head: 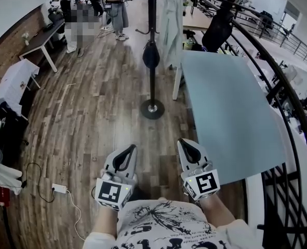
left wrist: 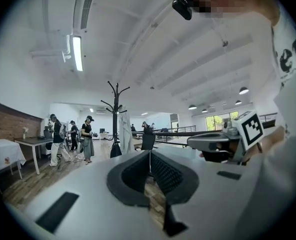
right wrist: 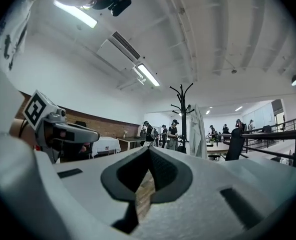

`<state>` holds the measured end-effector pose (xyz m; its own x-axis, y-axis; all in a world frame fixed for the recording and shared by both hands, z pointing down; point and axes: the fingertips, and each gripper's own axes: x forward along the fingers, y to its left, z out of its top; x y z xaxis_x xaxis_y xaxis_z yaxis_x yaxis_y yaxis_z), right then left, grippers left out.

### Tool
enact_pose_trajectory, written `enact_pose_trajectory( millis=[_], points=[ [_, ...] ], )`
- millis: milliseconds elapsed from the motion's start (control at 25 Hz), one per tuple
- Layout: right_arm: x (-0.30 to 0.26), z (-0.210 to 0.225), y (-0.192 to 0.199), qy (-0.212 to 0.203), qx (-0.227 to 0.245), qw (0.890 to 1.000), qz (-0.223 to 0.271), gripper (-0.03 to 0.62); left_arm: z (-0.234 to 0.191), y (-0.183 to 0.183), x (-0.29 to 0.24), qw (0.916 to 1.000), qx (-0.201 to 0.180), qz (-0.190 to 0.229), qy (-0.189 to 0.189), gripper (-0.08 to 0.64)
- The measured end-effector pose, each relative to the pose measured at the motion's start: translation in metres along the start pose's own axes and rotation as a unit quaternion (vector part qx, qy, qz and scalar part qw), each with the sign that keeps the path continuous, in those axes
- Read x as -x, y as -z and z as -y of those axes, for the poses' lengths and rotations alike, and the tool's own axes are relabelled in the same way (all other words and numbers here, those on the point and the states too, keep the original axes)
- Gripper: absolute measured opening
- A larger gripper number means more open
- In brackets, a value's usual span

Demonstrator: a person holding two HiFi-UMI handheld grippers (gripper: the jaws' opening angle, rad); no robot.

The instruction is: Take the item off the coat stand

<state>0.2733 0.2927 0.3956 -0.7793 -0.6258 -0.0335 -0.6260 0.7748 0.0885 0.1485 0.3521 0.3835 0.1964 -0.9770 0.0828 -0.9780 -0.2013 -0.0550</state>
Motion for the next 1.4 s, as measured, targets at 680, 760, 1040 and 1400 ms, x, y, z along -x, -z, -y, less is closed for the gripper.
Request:
enact_pose_trajectory(
  millis=[680, 760, 1040, 1400],
  points=[
    [-0.229, -0.01, 0.018, 0.064, -0.011, 0.997, -0.035, -0.006, -0.238, 0.007, -0.078, 0.9995, 0.01, 0.025, 0.019, 0.005],
    [-0.25, -0.01, 0.014, 0.067, -0.007, 0.997, -0.039, -0.007, -0.258, 0.006, -0.086, 0.9995, 0.011, 0.022, 0.022, 0.005],
    [-0.312, 0.003, 0.028, 0.075, -0.011, 0.996, -0.044, -0.006, -0.308, 0.017, -0.12, 0.9997, 0.014, 0.013, 0.018, 0.005],
    [-0.385, 0.081, 0.066, 0.085, -0.03, 0.994, -0.057, -0.006, -0.336, 0.026, -0.218, 0.9998, 0.013, 0.006, 0.012, 0.005]
  ],
)
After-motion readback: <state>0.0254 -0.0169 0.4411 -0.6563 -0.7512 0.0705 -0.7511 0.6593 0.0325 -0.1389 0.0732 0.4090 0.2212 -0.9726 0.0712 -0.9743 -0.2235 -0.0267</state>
